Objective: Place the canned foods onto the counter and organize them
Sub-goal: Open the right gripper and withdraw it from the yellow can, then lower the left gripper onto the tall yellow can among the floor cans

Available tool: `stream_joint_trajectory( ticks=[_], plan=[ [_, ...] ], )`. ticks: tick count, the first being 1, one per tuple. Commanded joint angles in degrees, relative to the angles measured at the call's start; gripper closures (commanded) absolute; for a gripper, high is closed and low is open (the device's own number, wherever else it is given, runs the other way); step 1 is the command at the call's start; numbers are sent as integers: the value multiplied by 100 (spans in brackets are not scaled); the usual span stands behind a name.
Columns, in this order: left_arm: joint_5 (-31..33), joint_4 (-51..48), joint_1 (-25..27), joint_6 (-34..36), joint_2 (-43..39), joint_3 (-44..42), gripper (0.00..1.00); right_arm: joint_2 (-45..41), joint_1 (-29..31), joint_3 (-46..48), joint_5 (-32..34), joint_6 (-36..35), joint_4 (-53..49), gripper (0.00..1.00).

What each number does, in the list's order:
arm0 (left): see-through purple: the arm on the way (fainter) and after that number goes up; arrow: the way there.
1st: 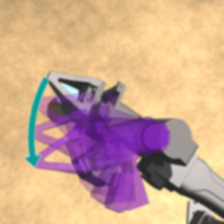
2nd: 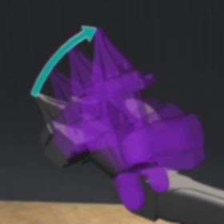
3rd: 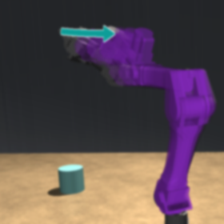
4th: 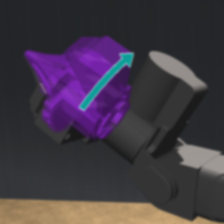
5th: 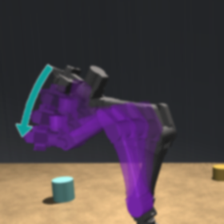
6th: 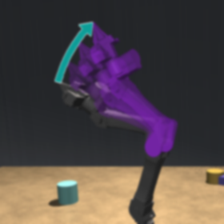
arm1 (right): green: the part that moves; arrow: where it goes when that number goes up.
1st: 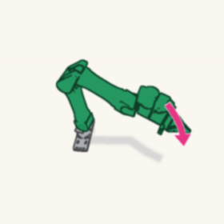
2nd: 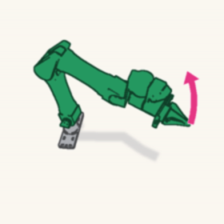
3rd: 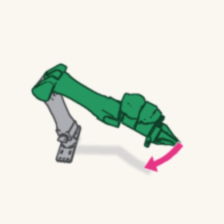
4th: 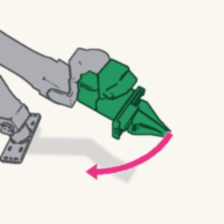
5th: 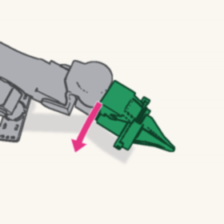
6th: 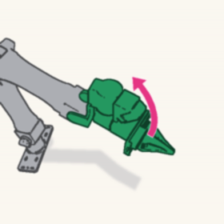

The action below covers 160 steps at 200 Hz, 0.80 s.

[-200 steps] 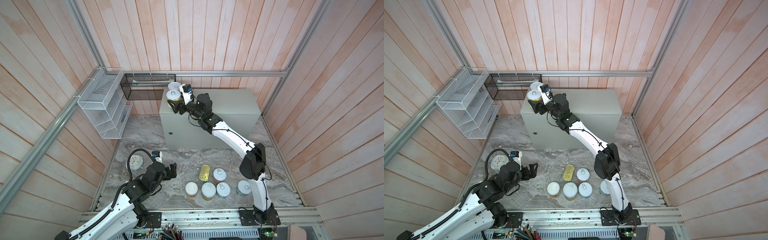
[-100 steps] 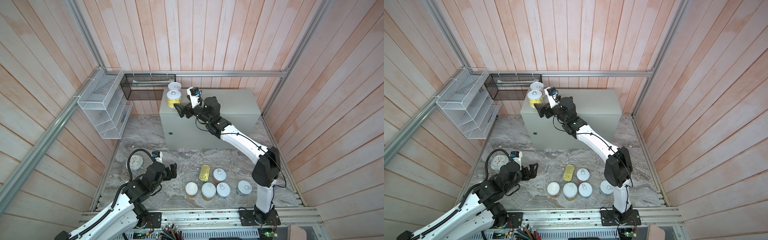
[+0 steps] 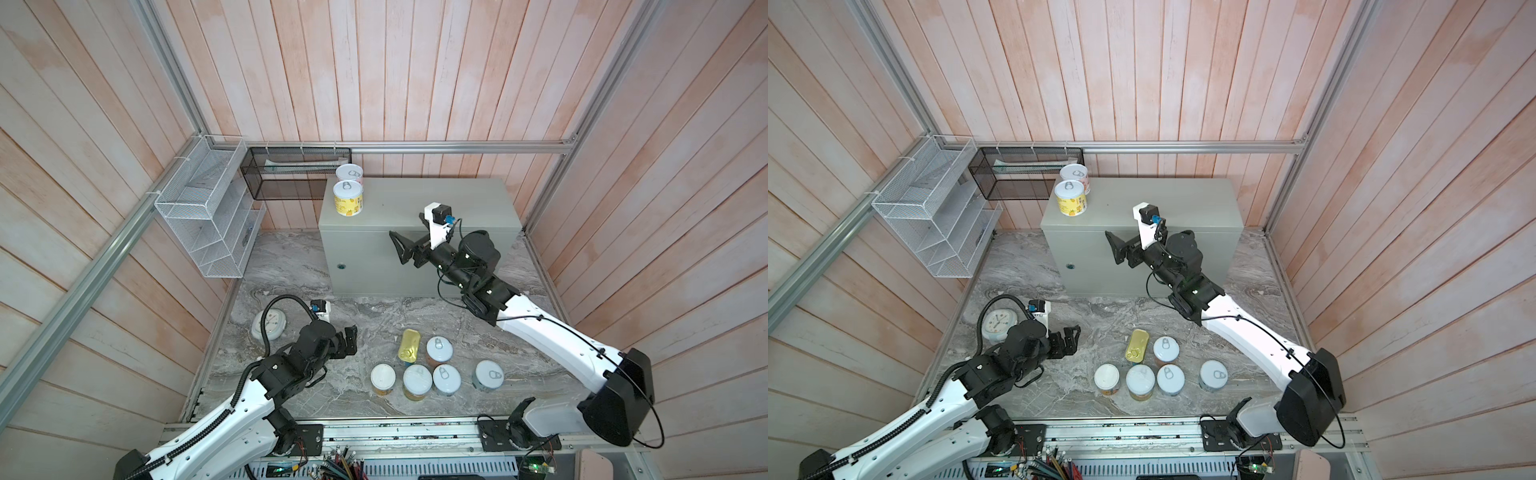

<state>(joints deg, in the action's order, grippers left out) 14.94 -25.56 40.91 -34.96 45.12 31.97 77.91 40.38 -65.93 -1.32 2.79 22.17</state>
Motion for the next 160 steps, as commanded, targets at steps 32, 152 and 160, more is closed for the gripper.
stream_joint_trajectory(
  ticks=[32, 152, 160],
  plan=[
    [-409, 358, -12, -258, 208, 179, 0, -1189, -48, 1603, 593, 360, 142, 2],
    [-530, 341, 693, -694, 1608, 1156, 0, -2946, -127, 3482, 848, 809, -459, 2],
    [-423, 290, 826, -731, 1692, 1266, 0, -3032, -125, 3553, 819, 824, -479, 2]
  ],
)
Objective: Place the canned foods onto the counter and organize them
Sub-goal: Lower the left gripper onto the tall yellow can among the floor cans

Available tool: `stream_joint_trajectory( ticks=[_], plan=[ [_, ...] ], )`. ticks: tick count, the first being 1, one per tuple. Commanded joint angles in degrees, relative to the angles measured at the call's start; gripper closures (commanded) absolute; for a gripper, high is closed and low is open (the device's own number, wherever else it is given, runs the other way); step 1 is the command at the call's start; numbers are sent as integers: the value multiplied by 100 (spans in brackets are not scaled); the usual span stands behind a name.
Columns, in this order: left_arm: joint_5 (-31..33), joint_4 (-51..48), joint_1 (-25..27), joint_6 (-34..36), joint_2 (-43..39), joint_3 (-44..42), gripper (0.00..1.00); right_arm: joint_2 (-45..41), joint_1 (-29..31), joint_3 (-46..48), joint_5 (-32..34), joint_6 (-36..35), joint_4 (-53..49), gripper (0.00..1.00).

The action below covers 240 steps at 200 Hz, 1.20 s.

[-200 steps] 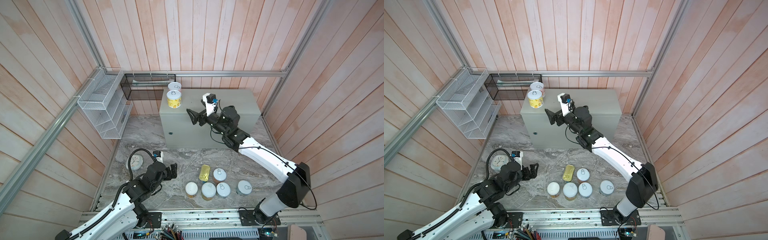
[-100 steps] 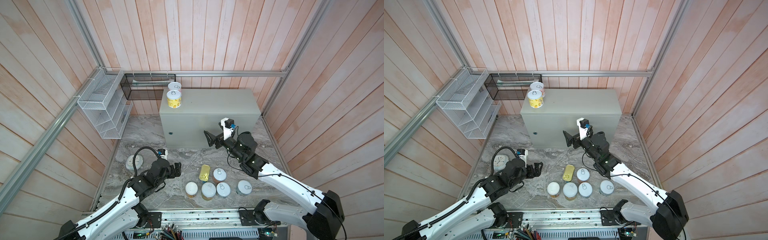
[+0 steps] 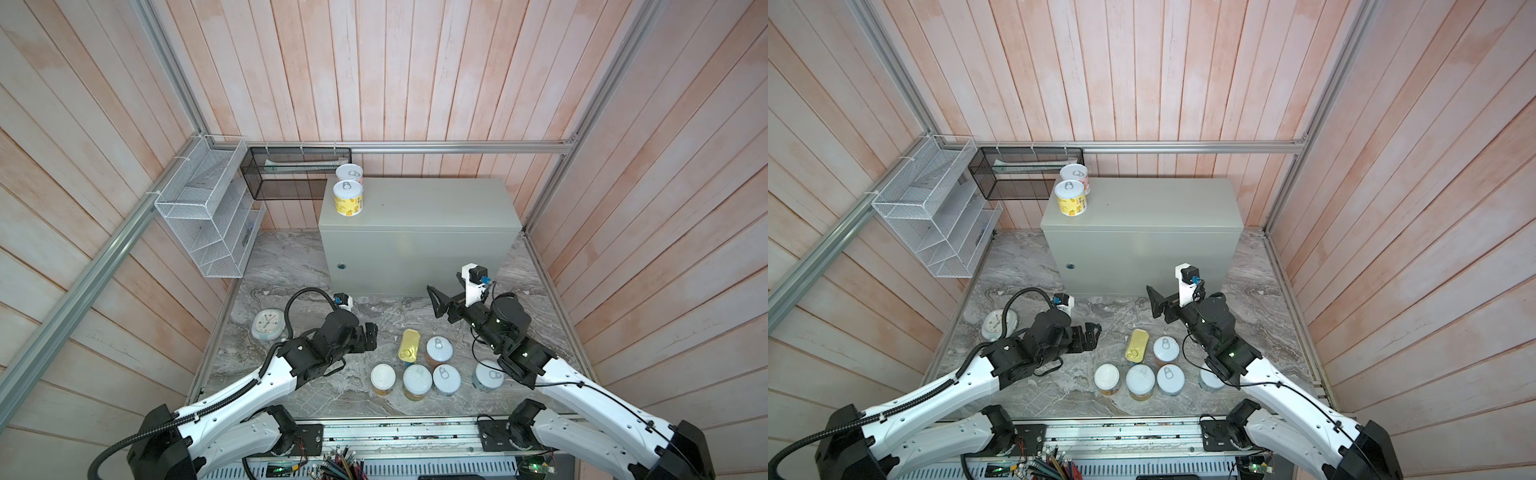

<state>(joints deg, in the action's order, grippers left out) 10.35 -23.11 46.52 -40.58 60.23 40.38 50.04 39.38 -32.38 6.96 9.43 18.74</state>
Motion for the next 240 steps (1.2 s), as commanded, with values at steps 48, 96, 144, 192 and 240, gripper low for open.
stream_joint_trajectory(
  ticks=[48, 96, 144, 192, 240],
  plan=[
    [562, -975, 714, -561, 736, 909, 0, -285, -53, 544, -65, 237, -241, 2],
    [1136, -1867, 1464, -1002, 1215, 1446, 0, -492, -62, 611, 15, 292, -467, 2],
    [1004, -1937, 1795, -1060, 1072, 1397, 0, -696, -54, 644, 46, 366, -650, 2],
    [602, -2246, 1899, -1295, 1183, 1147, 0, -716, -62, 804, -15, 513, -434, 2],
    [523, -2321, 2013, -1561, 1408, 1061, 0, -451, -57, 870, -412, 615, -198, 2]
  ],
)
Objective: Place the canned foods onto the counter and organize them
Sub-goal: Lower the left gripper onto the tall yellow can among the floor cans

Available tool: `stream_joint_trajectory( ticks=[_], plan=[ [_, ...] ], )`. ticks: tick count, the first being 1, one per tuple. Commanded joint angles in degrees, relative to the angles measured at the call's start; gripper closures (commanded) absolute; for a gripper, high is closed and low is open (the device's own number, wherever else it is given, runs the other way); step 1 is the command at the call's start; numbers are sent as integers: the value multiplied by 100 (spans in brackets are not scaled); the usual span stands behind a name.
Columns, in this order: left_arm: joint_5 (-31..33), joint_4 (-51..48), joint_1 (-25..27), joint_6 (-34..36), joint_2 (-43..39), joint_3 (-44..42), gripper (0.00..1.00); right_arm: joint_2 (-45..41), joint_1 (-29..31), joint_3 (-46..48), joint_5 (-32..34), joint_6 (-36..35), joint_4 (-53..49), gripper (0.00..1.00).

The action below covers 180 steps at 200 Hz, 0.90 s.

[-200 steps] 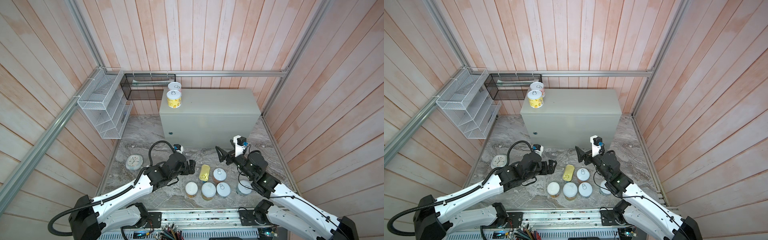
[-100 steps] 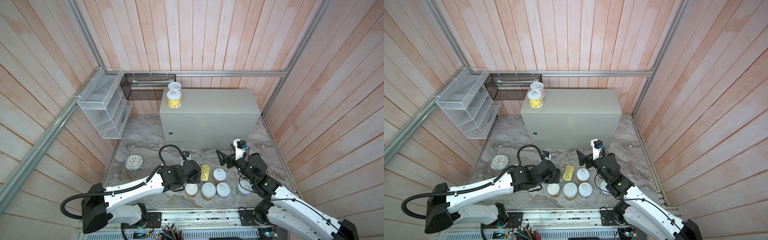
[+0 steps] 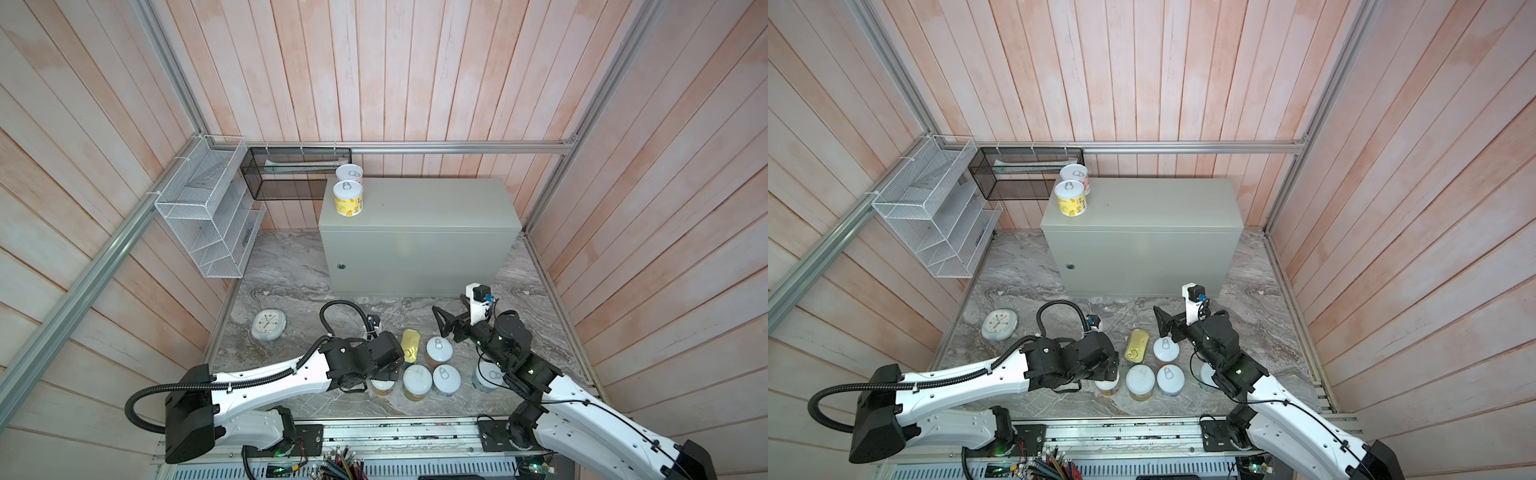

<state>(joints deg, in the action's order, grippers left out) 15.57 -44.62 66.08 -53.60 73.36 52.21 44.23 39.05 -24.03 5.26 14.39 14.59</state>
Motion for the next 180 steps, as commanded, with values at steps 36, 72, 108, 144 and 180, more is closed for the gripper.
stream_joint_trajectory(
  ticks=[36, 72, 108, 144, 180],
  plan=[
    [-49, -78, 81, -379, 246, -235, 0, 366, -25, -75, -262, 80, 131, 2],
    [-140, 14, 89, -287, 499, -163, 0, 264, -27, 40, -170, 84, 237, 2],
    [-142, 109, 80, -138, 828, -24, 0, 197, -24, 94, -96, 57, 229, 2],
    [-211, 212, 54, -89, 1026, 11, 0, 209, -36, 126, -23, 37, 246, 2],
    [-369, 382, -42, -24, 1119, -54, 0, 209, -37, 171, 44, 54, 268, 2]
  ],
)
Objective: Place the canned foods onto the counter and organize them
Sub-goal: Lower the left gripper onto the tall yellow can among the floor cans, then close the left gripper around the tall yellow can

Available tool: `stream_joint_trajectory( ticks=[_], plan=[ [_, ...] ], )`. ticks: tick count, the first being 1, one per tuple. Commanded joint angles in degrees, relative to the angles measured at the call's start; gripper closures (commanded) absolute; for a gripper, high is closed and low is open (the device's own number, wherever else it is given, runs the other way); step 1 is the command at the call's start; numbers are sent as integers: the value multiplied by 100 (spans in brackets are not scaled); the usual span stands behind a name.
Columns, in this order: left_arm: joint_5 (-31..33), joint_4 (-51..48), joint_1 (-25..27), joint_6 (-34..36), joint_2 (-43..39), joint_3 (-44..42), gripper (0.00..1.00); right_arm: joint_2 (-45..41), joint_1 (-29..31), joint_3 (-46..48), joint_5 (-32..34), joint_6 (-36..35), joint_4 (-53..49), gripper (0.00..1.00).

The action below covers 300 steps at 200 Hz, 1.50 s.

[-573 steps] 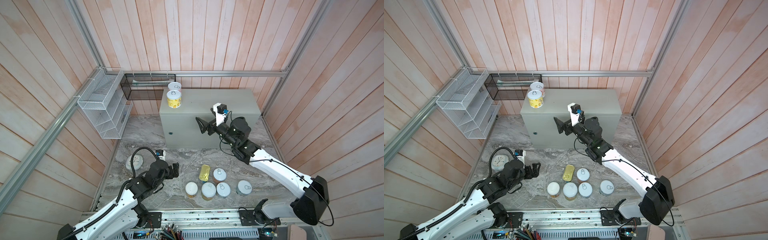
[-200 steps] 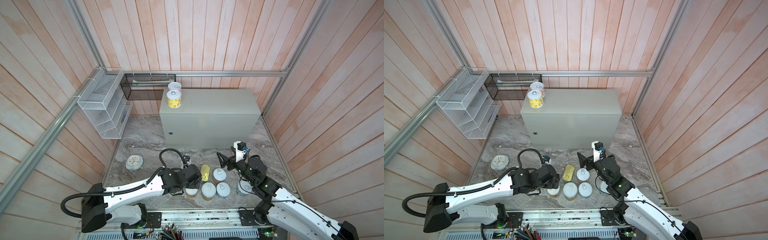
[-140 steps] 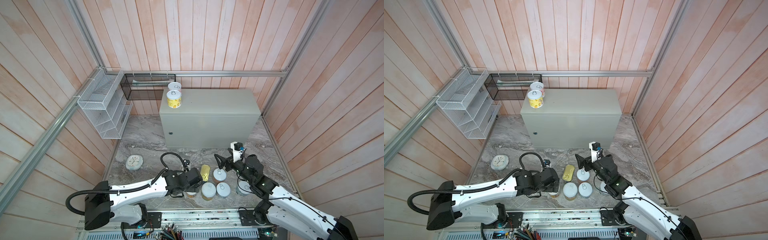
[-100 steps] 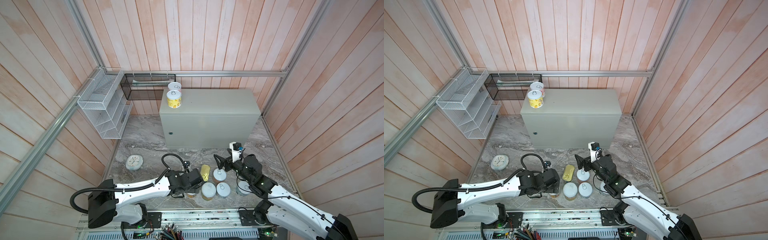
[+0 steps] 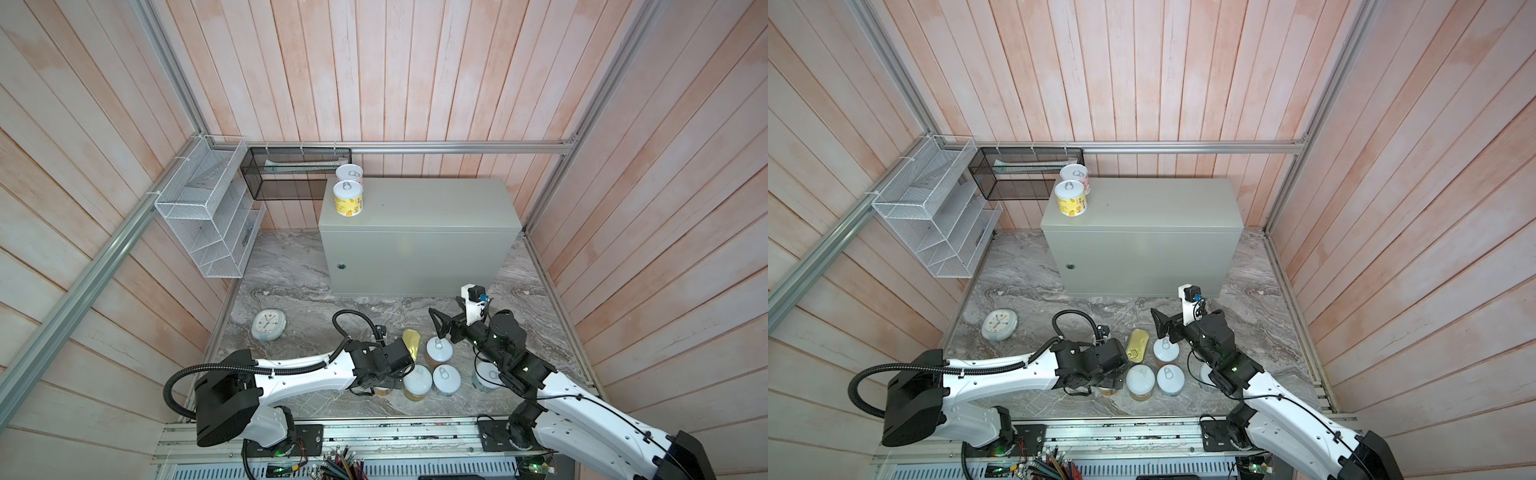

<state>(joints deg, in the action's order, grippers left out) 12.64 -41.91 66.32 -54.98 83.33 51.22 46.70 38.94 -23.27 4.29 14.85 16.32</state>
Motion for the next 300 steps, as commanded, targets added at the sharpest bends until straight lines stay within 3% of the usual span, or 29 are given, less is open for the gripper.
stream_joint_trajectory(
  ticks=[1, 121, 174, 204, 242, 300],
  plan=[
    [-82, 107, -71, 116, 131, 45, 0, -38, -22, 95, 141, 8, 93, 2],
    [-340, -168, -164, 261, 329, 281, 0, 161, -75, 137, 230, 48, 135, 2],
    [-461, -295, -164, 244, 242, 274, 15, 334, -77, 112, 230, 70, 184, 2],
    [-611, -310, -146, 247, 282, 219, 18, 413, -78, 76, 224, 70, 173, 2],
    [-734, -240, -151, 281, 183, 169, 36, 453, -82, 98, 214, 80, 223, 2],
    [-873, -183, -194, 537, 317, 446, 45, 587, -84, 34, 141, 92, 221, 2]
  ],
)
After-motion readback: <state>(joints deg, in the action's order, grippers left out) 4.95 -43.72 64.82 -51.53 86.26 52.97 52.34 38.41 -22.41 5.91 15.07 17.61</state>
